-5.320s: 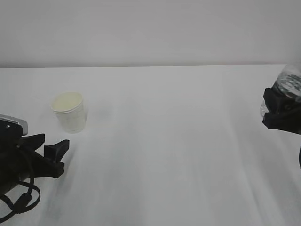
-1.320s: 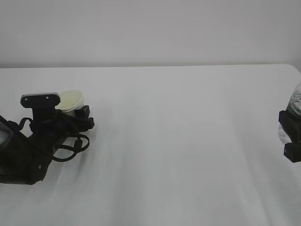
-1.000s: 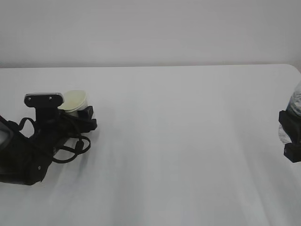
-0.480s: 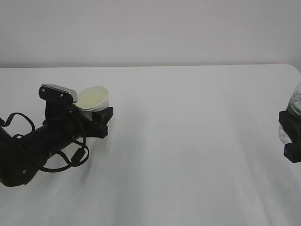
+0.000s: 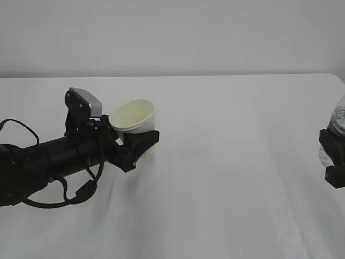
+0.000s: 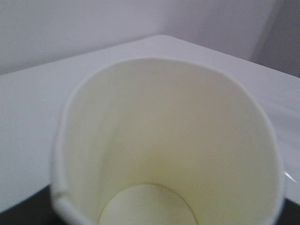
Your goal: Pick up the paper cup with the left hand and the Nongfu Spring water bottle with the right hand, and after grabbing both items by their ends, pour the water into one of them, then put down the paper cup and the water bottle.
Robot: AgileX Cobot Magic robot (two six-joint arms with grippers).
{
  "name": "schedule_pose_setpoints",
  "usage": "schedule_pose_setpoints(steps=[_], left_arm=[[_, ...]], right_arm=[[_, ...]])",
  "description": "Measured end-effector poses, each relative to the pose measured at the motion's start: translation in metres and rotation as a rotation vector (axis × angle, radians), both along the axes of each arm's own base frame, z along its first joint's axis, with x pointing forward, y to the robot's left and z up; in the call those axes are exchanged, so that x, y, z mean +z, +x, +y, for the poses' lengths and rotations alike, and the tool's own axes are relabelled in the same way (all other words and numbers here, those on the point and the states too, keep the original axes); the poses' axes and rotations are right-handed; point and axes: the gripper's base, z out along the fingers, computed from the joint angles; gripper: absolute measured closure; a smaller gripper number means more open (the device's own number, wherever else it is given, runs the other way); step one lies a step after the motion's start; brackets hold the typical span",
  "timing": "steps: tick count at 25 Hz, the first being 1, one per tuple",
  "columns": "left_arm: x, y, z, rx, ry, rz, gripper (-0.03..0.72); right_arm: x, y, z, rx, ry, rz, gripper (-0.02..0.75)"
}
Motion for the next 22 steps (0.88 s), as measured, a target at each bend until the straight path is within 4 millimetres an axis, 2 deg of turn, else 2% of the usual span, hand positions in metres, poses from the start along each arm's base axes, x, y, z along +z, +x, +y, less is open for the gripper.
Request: schedule_pose_setpoints(steps=[4,8,14,19,22], left_arm=[[0.001,-0.019,-0.012,-0.203,-0.007,0.084,0.211],[0.002,-0.035,-0.023,-0.335,0.0,0.134,0.217],[0.005,-0.053,-0.043,-0.432,-0.006,0.175,0.221],[0.005,-0.075,-0.064,-0.523,-0.001,0.181,0.222],[0.006,-0.08,-0.07,-0.531,-0.009,0.187,0.223]], right_arm=[[0.0,0.0,0.0,0.0,0.0,0.0,0.319],[0.0,0.0,0.0,0.0,0.0,0.0,0.319],[0.001,0.0,0.0,0.0,0.001,-0.006,0.319],[0.011,-0.006,-0.001,0.001,0.001,-0.035,0.319],[0.019,-0.014,-0.002,0.0,-0.002,-0.035,0.319]])
